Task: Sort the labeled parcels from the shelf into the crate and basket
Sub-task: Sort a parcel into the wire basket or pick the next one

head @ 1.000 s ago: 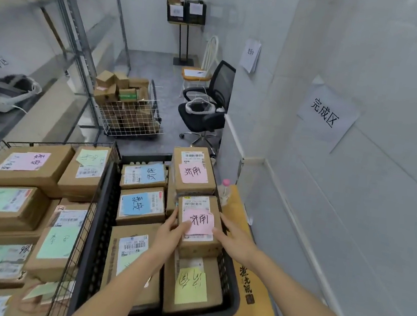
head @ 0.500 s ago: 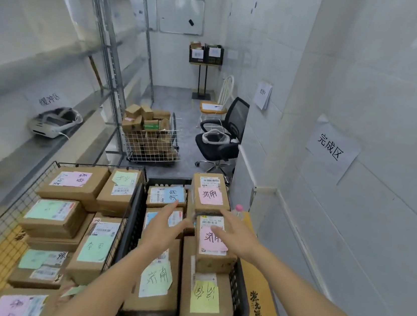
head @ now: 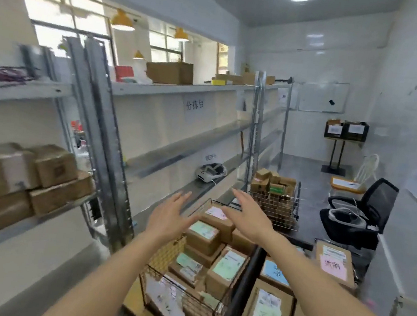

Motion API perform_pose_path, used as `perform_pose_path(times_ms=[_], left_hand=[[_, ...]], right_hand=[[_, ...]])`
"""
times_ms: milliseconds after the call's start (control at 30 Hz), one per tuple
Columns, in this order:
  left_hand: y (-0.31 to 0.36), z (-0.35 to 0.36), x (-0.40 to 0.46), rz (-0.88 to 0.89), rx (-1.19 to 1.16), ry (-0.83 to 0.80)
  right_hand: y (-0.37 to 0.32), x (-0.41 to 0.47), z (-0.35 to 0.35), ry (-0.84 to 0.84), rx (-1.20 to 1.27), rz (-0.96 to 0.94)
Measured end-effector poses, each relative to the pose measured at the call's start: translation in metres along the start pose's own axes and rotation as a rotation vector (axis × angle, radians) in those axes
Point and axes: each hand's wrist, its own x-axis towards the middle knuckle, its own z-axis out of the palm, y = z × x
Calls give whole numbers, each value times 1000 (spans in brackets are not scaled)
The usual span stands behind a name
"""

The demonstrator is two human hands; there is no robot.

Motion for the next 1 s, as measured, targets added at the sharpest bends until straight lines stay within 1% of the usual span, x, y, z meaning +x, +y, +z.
perform_pose_path(times_ms=[200,333,433,533,633,767,867,1000], left_hand=[[-112,-142,-76,-197,116,206],[-182,-223,-128,-339,149,326],[-231,-271,-160,-402,209,384],[-273,-311,-184,-444,259,411],[-308,-342,-198,-446,272,434],[-348,-362,-206,-429,218,434],[-375,-365,-202,-423,173,432],[-398,-353,-185,-401,98,405]], right_hand=[[-171,28,77,-123,58,-309],[-287,24,129,-145,55,-459],[-360,24,165,-180,43,-551],[-418,25,193,-183,-5,-599],[-460,31,215,-167,-21,-618],[-491,39,238,-148,-47,-606],[-502,44,252,-124,-72,-594],[-498,59,271,-107,-98,-538]])
